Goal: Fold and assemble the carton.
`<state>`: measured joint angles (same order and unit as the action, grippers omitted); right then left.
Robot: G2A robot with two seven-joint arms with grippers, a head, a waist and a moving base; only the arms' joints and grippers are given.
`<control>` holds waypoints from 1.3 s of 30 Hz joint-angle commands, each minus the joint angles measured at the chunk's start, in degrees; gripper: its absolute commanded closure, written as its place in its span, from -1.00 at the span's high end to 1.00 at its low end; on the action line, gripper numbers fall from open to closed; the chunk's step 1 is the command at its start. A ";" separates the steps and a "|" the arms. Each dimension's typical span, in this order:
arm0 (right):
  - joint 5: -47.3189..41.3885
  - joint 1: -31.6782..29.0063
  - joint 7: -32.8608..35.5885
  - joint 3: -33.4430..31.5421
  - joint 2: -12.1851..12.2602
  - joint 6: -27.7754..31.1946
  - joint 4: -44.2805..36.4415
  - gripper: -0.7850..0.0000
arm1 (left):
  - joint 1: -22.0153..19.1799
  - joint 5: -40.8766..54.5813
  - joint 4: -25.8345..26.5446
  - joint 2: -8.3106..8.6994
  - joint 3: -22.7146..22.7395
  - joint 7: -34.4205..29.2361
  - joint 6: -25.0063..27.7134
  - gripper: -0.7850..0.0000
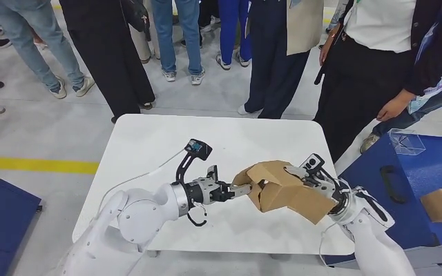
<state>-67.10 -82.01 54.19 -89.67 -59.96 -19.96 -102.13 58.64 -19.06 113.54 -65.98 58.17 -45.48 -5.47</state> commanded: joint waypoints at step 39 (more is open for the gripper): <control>8.21 -1.58 1.60 0.70 -0.39 9.65 -2.17 -1.00 | -1.45 -3.54 -1.89 -1.11 -1.12 5.09 0.88 1.00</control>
<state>-58.76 -83.63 55.79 -89.07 -60.34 -10.12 -104.26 57.23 -22.61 111.80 -67.05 57.15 -40.45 -4.64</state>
